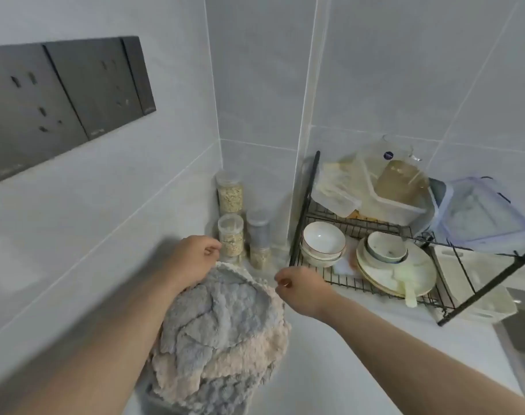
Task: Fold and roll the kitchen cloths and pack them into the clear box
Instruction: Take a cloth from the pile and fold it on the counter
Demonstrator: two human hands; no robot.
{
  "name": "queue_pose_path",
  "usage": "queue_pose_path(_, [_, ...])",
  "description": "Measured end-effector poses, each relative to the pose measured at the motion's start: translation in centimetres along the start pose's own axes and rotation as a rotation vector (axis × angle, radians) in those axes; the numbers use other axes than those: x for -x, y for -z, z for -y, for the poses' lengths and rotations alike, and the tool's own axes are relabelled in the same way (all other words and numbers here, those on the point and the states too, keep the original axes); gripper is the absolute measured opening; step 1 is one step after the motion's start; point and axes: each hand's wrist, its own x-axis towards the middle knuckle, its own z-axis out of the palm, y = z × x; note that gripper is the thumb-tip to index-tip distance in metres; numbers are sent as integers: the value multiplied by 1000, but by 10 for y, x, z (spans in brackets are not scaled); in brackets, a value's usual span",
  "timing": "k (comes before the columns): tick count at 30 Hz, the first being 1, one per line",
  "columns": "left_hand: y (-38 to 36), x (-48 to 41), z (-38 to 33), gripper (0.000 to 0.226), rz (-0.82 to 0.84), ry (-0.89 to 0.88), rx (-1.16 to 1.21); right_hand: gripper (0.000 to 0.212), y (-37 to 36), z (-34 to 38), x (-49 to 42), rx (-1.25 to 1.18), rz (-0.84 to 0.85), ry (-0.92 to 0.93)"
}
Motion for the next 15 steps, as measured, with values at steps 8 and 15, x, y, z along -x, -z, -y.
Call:
queue_pose_path(8, [-27, -17, 42, 36, 180, -2, -201, 22, -53, -17, -22, -52, 30, -148])
queue_pose_path(15, [-44, -19, 56, 27, 38, -21, -359, 17, -78, -49, -29, -273, -146, -80])
